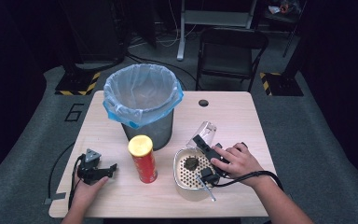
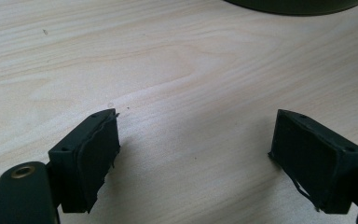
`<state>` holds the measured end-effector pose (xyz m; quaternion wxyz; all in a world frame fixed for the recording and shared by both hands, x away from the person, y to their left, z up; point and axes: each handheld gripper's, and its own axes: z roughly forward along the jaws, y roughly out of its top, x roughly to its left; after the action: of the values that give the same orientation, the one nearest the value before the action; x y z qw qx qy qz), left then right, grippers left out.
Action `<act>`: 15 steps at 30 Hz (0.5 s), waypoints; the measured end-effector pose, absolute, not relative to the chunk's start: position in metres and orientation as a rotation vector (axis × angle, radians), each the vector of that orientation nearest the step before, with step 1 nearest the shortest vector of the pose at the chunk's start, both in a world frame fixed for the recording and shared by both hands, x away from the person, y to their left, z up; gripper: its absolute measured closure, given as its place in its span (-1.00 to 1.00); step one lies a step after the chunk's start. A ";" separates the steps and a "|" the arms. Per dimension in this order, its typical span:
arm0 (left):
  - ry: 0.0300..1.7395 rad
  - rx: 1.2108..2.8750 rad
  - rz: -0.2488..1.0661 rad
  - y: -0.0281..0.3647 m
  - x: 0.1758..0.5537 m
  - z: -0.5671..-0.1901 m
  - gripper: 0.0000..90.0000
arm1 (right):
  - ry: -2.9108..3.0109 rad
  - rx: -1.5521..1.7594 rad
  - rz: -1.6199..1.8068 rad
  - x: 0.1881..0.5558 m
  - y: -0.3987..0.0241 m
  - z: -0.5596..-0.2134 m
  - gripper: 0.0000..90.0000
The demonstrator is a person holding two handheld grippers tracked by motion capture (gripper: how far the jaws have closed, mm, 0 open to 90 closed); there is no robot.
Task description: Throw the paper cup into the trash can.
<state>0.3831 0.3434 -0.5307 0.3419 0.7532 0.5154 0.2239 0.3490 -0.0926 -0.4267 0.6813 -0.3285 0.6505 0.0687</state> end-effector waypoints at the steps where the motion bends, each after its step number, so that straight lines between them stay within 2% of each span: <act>1: 1.340 1.959 0.582 0.343 0.383 -0.531 -0.67 | 1.461 -0.738 0.153 0.349 -0.093 -0.427 -0.08; 15: 1.340 1.959 0.582 0.343 0.383 -0.531 -0.67 | 1.441 -0.722 0.161 0.347 -0.092 -0.428 -0.08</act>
<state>0.3831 0.3434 -0.5307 0.3420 0.7532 0.5153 0.2239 0.3472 -0.0922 -0.4278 0.6895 -0.3228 0.6444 0.0719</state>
